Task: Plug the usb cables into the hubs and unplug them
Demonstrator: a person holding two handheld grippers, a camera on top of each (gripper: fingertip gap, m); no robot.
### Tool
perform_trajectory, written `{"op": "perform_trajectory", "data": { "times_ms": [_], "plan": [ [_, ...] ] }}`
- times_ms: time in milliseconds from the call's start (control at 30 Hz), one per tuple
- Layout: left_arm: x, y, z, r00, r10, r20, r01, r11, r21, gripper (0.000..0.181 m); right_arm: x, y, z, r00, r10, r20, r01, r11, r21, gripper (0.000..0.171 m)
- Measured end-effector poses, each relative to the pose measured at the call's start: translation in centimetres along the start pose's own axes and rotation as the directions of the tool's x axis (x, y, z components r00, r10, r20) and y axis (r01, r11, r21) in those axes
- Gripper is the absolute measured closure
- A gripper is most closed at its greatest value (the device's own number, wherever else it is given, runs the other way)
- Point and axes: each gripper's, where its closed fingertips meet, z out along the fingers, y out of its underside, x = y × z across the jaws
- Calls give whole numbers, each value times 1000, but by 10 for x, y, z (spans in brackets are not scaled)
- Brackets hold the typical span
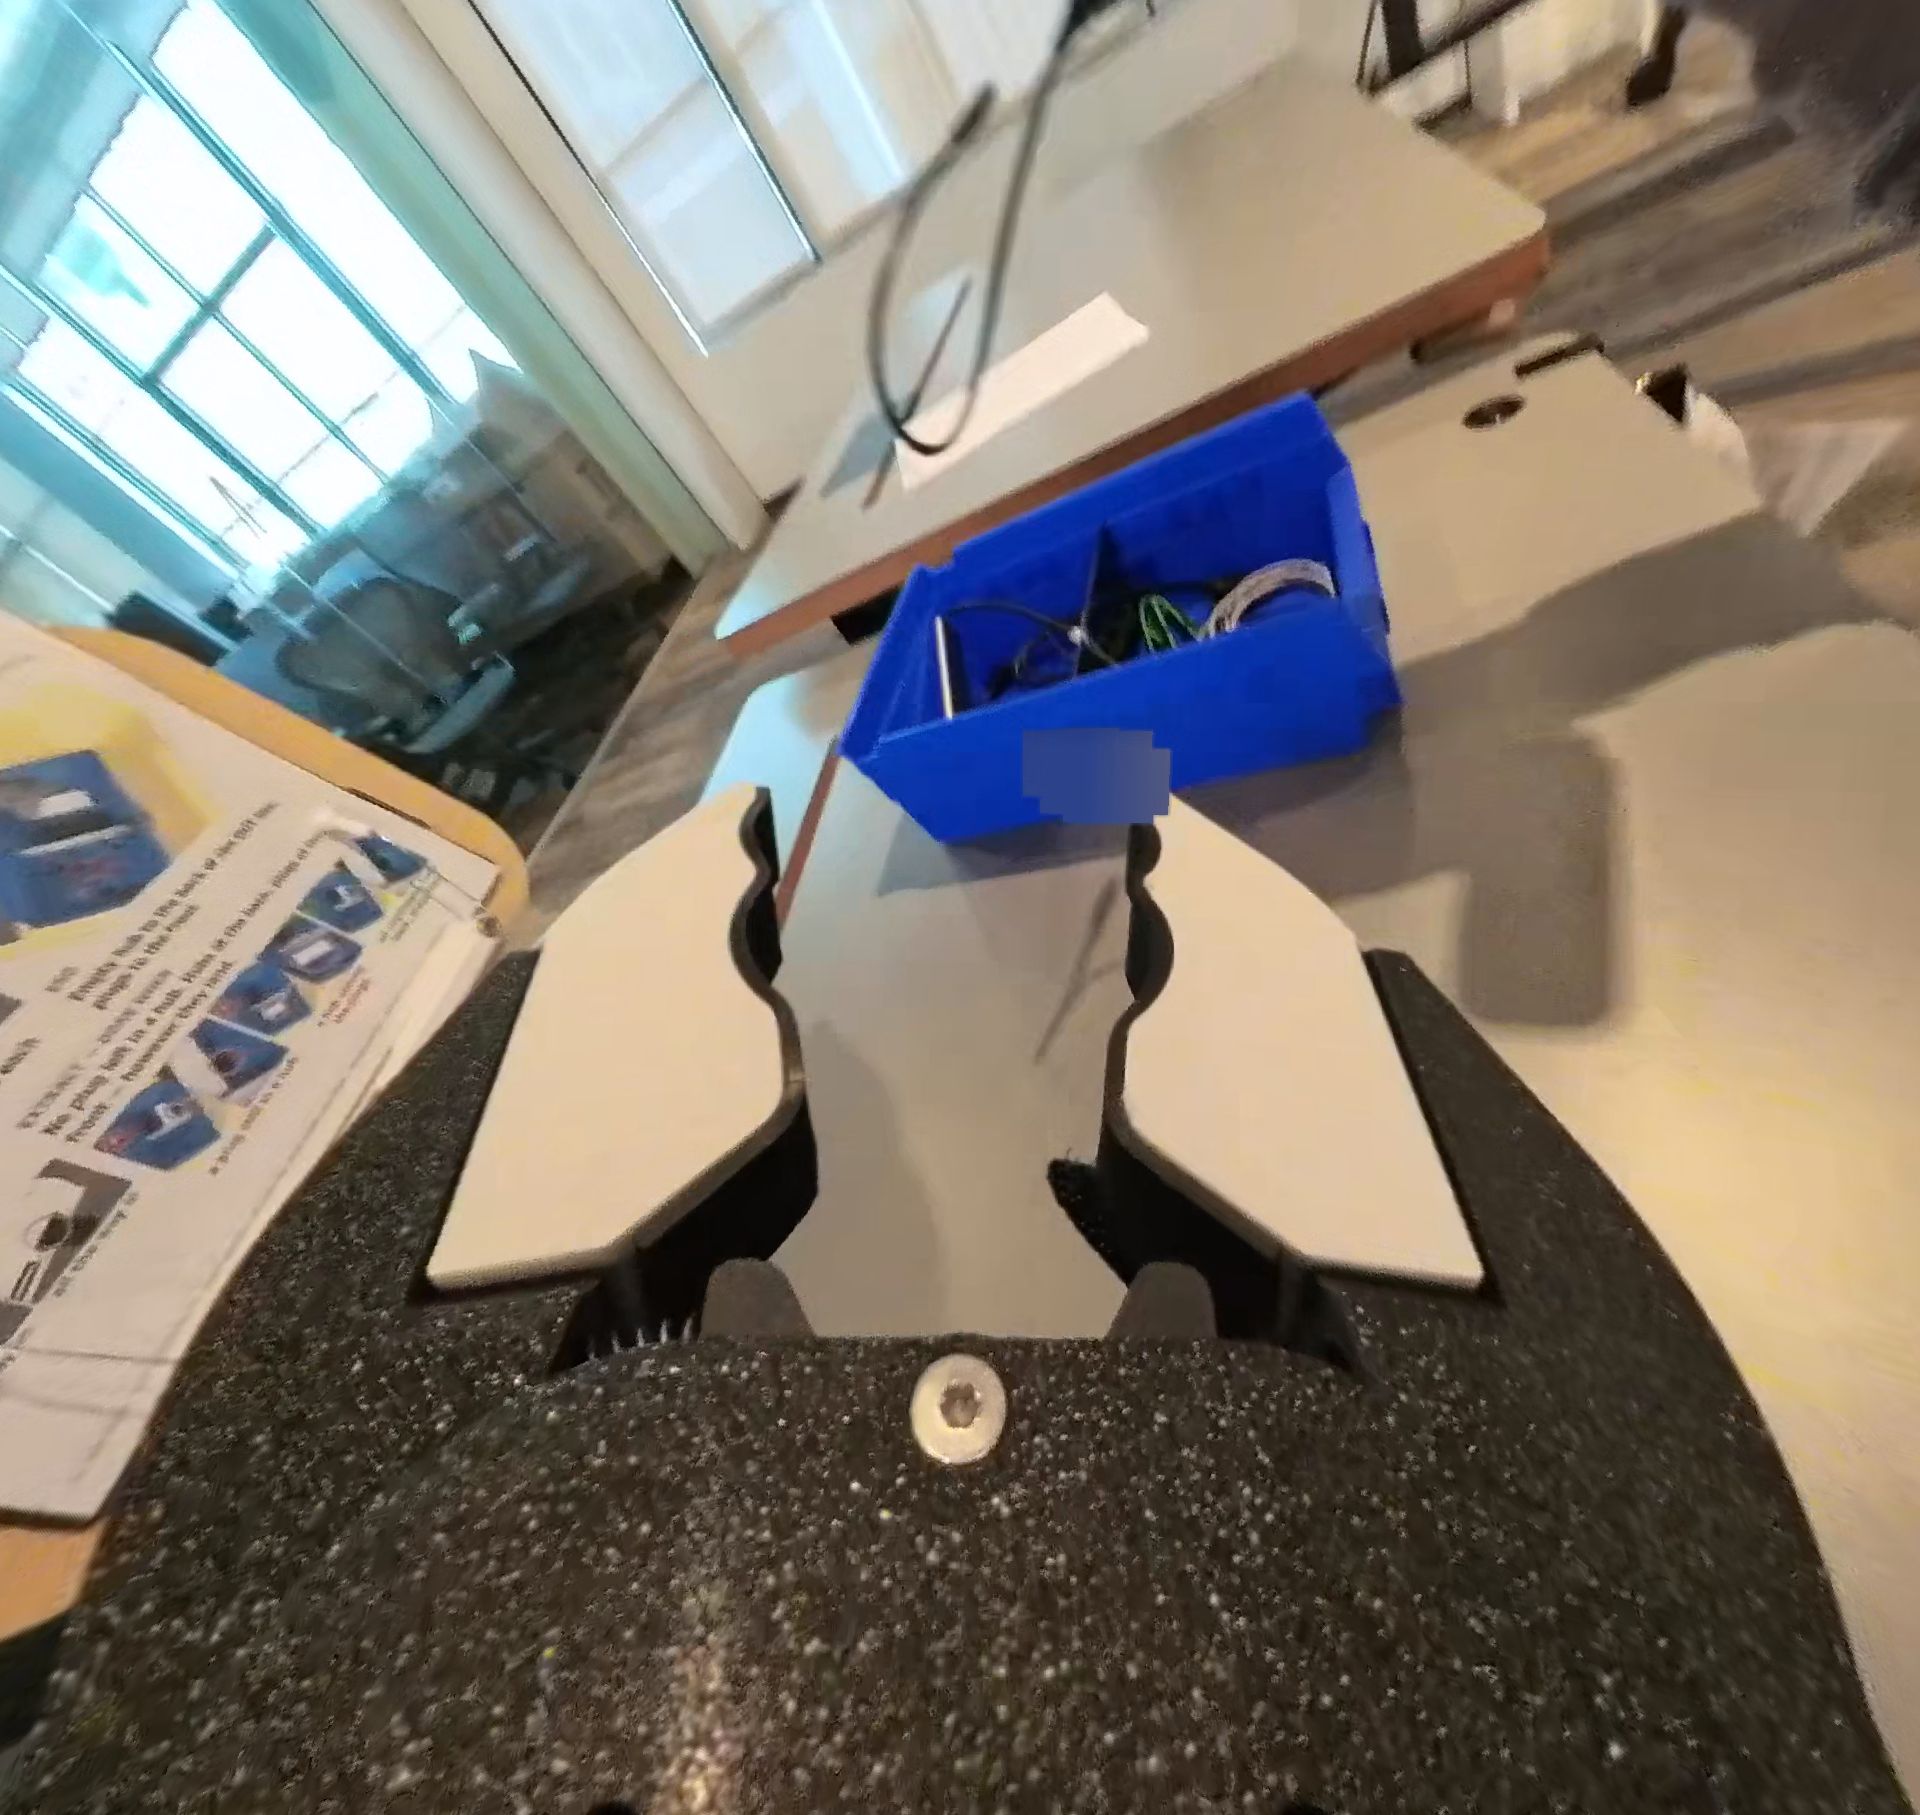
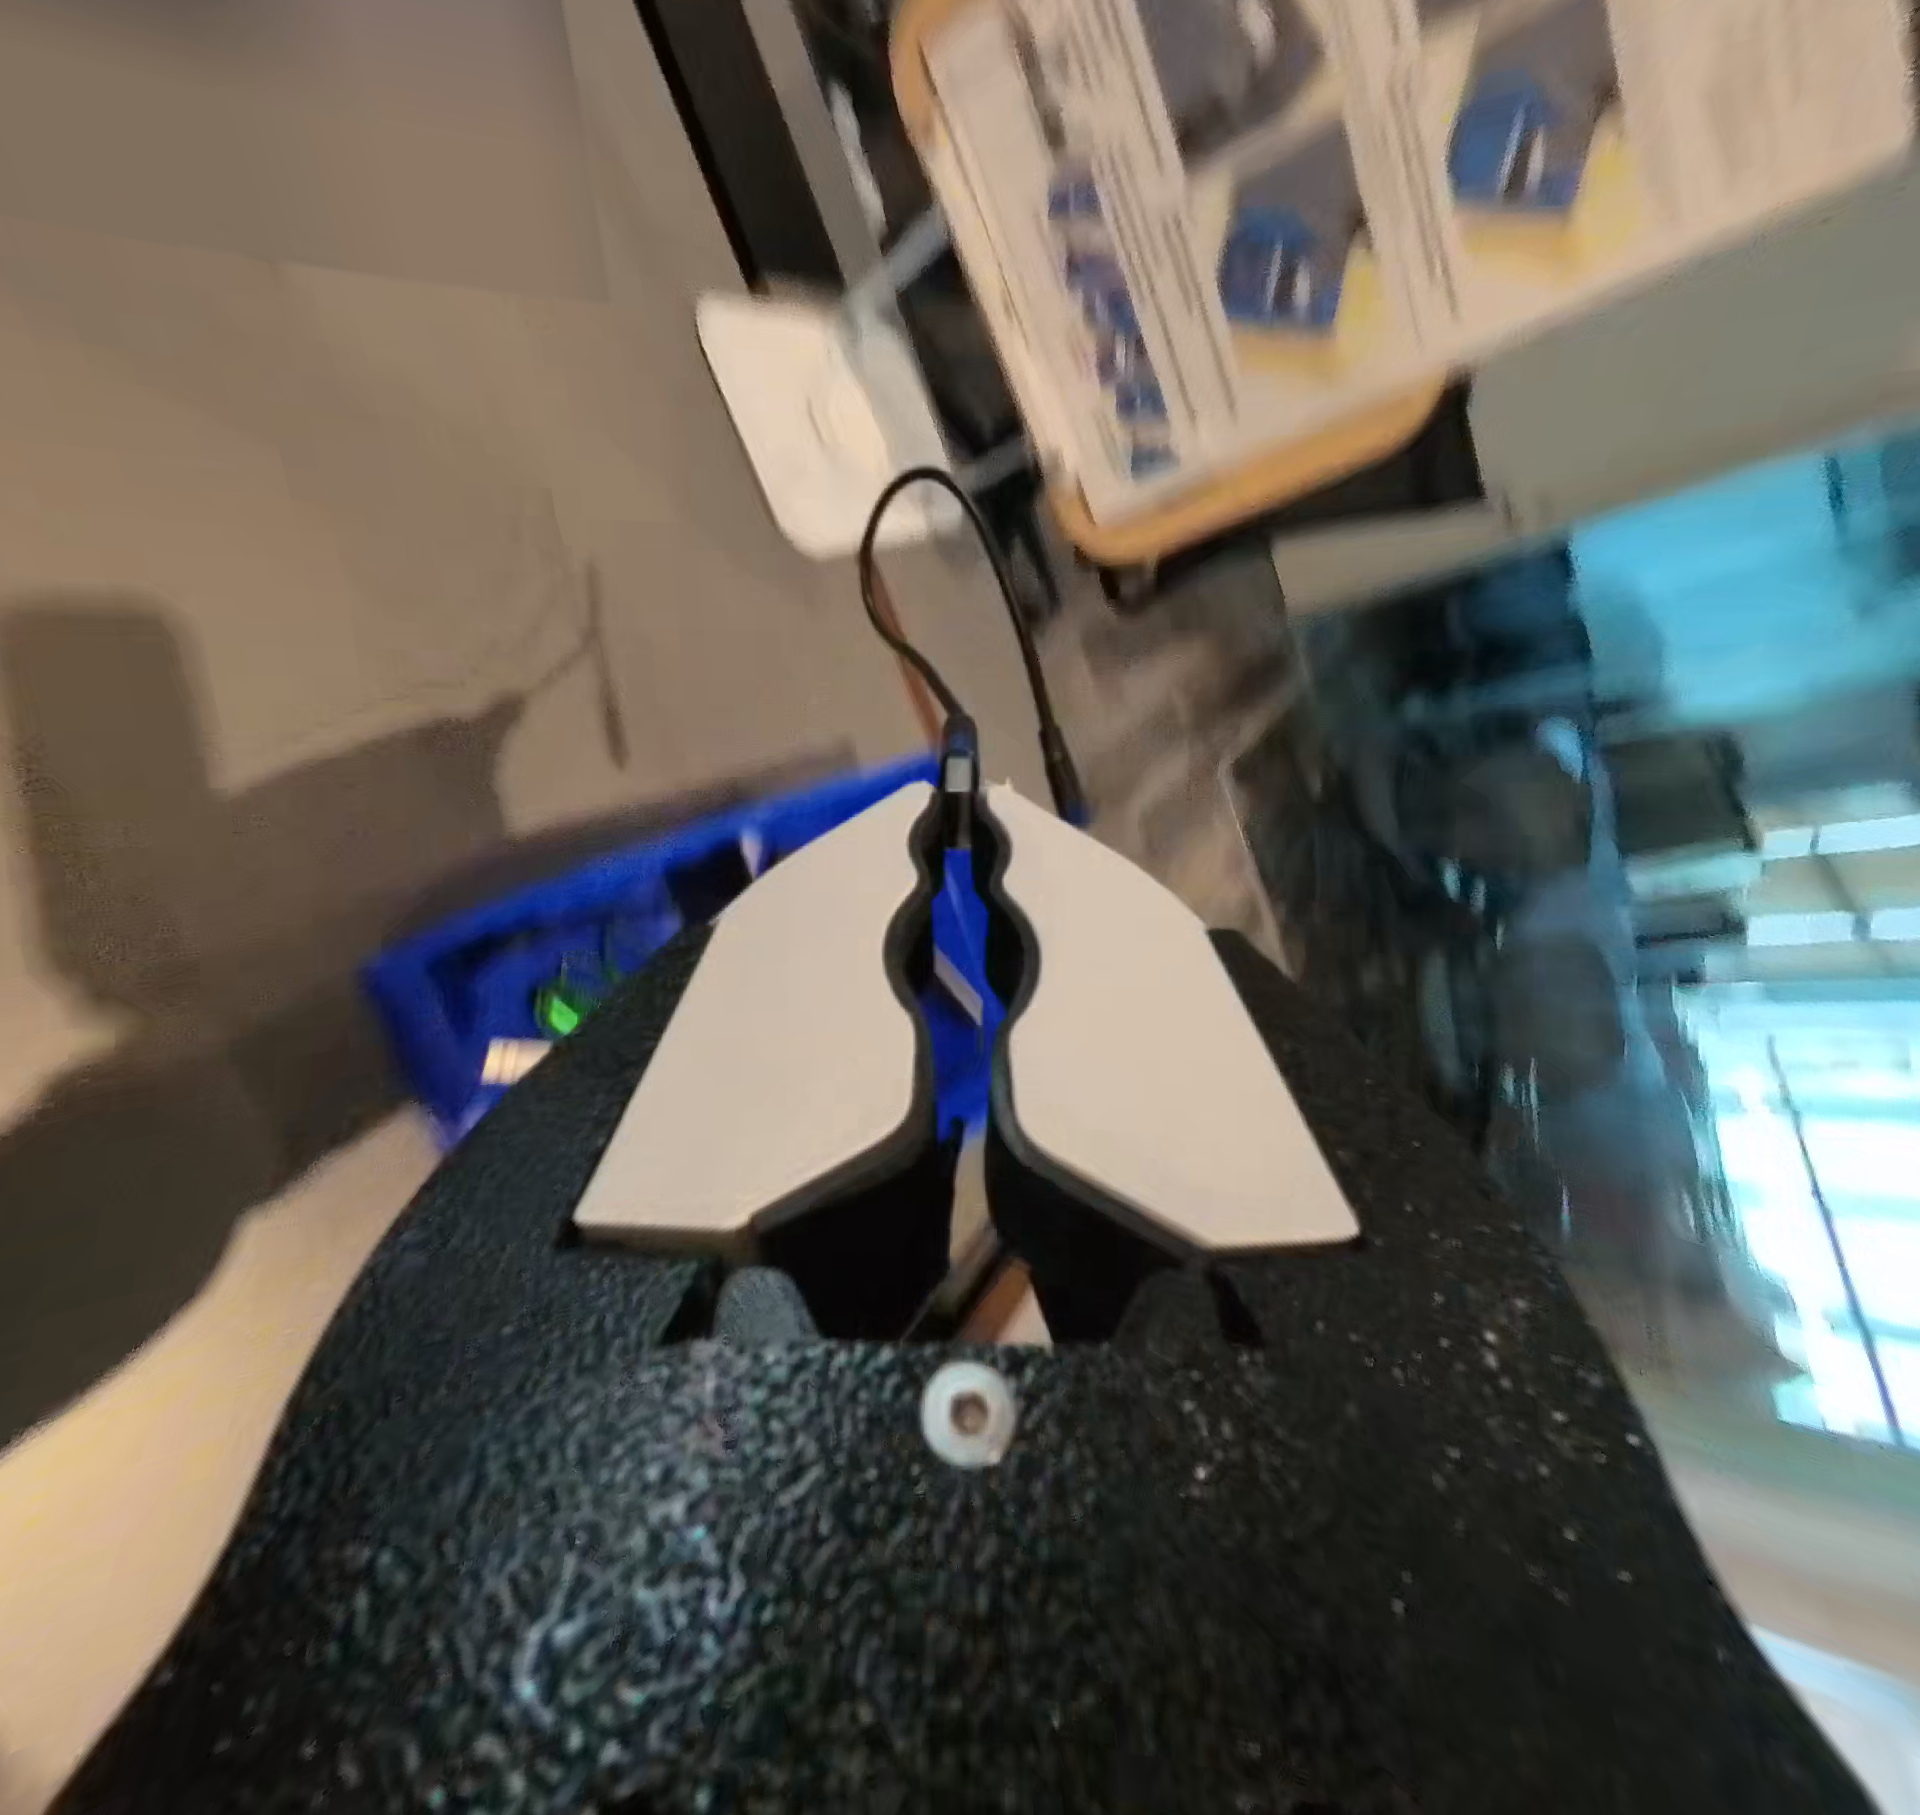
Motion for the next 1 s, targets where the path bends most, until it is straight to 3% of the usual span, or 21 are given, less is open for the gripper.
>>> {"op": "perform_trajectory", "data": {
  "times_ms": [33,133,233,367,600,767,1000],
  "plan": [
    [-4,-4,-7,1000,-16,9,15,999,31,119,1,18,-11,1000,28,6,-27,995,-94,168],
    [-18,-4,-25,996,-64,55,60,997,57,120,-9,61,-35,986,145,84,-113,947,-302,168],
    [-24,-1,-35,991,-119,53,114,990,79,120,-37,94,-33,921,304,244,-164,869,-467,168],
    [-23,6,-33,981,-195,5,194,979,65,119,-65,143,6,889,330,318,-77,791,-607,168],
    [-13,30,-4,968,-251,-14,249,965,-85,118,-92,203,72,914,265,308,9,744,-668,167],
    [-2,38,15,974,-222,-36,214,965,-151,115,-91,192,80,889,375,263,-140,769,-624,146],
    [-3,42,20,978,-209,-13,204,964,-171,106,-41,141,69,916,402,-5,-382,868,-317,99]
  ]
}}
